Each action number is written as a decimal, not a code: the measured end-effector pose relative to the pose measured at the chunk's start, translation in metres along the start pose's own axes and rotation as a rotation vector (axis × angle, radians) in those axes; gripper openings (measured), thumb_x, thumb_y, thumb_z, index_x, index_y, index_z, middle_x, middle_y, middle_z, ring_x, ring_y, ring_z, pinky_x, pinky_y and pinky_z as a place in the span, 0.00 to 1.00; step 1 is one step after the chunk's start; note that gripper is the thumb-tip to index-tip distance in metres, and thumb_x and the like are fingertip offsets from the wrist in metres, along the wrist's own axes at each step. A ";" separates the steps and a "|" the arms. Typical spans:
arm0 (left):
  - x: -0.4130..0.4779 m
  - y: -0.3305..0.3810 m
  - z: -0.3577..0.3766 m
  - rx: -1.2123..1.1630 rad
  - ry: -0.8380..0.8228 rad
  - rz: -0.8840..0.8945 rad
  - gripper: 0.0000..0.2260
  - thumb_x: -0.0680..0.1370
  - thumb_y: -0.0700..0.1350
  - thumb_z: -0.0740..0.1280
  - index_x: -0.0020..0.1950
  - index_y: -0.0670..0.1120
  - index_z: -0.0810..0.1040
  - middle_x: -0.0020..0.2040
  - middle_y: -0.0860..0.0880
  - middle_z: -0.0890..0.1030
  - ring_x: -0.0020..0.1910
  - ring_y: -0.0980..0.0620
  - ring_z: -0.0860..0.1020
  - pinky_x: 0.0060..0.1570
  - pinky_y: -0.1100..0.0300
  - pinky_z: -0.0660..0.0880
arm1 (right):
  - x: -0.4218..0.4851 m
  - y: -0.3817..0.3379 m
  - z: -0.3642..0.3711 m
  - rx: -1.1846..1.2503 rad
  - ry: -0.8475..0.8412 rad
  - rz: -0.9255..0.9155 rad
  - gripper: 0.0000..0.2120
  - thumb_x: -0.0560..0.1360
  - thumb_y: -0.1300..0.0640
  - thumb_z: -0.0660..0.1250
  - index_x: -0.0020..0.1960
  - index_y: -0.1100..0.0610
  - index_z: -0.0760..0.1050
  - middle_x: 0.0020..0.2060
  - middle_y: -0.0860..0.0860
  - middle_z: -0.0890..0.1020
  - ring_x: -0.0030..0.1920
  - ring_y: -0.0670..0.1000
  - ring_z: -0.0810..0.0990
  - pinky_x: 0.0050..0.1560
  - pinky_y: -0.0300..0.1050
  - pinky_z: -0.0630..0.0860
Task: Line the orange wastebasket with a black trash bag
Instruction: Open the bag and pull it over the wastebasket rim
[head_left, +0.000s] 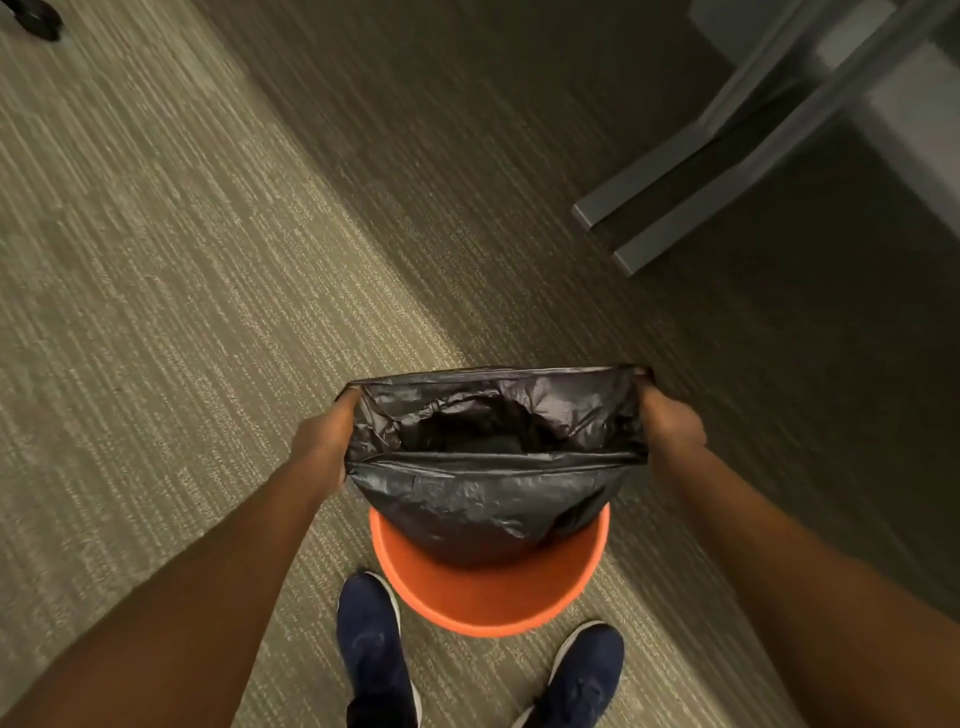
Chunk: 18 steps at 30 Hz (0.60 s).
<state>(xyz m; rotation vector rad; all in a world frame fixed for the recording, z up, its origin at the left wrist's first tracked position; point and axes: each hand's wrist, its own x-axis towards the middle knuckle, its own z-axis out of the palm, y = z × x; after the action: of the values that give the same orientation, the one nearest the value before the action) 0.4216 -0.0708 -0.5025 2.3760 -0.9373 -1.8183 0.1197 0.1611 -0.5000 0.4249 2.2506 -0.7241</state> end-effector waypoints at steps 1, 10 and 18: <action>0.005 -0.001 0.002 0.005 -0.028 -0.027 0.21 0.74 0.59 0.72 0.51 0.41 0.83 0.41 0.43 0.87 0.35 0.43 0.86 0.33 0.53 0.82 | 0.005 -0.002 0.005 0.007 -0.023 0.019 0.41 0.63 0.23 0.60 0.53 0.58 0.83 0.56 0.58 0.85 0.54 0.60 0.83 0.60 0.51 0.77; 0.033 -0.036 0.003 0.171 -0.037 -0.203 0.15 0.81 0.54 0.66 0.55 0.42 0.78 0.54 0.43 0.80 0.48 0.44 0.76 0.39 0.58 0.67 | 0.022 0.020 0.032 0.153 -0.197 0.193 0.11 0.79 0.50 0.68 0.44 0.57 0.77 0.30 0.53 0.85 0.25 0.52 0.82 0.27 0.42 0.78; 0.009 -0.075 -0.016 0.165 -0.114 -0.155 0.14 0.78 0.53 0.71 0.45 0.42 0.82 0.40 0.44 0.85 0.39 0.46 0.80 0.38 0.57 0.73 | -0.010 0.065 0.007 0.168 -0.254 0.219 0.25 0.69 0.42 0.77 0.52 0.63 0.82 0.44 0.59 0.86 0.38 0.57 0.85 0.46 0.50 0.83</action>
<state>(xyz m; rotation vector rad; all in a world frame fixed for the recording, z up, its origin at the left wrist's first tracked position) 0.4710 -0.0194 -0.5316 2.5306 -0.9744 -2.0256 0.1617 0.2073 -0.5210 0.6141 1.8798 -0.8052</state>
